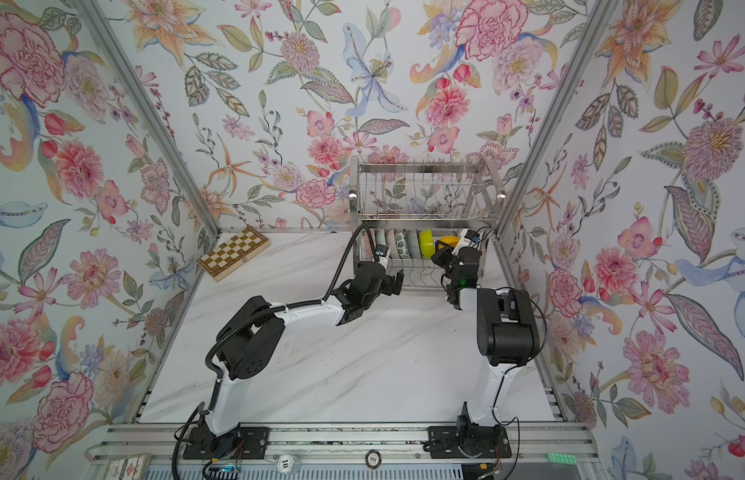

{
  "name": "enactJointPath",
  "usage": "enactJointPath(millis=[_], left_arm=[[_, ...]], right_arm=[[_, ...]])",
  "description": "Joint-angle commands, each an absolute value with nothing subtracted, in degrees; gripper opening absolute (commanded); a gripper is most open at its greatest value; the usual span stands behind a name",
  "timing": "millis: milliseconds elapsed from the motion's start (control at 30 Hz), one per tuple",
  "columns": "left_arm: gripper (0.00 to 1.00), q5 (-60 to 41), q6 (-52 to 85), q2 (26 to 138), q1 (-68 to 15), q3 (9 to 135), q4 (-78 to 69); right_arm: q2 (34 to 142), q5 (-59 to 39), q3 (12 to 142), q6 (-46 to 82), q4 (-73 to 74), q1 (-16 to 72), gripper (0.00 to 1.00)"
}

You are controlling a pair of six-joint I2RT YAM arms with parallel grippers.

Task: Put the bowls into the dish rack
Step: 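Carry the yellow bowl with right gripper into the slot beside the lime-green bowl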

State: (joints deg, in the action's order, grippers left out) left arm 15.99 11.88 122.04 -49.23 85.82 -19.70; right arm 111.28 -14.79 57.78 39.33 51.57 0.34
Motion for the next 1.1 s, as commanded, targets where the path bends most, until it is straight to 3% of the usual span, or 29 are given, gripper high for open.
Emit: enactJointPath(millis=[0,1067], left_arm=[[0.99,15.7,11.0,123.9,-48.2,87.7,-20.0],[0.99,13.8,10.4,125.9,-47.3,89.3,-21.6]], right_arm=[[113.4,-16.5,60.7,40.8,58.3,0.4,0.0],[126.1,-21.5,66.9,55.8,73.6,-1.6,0.11]])
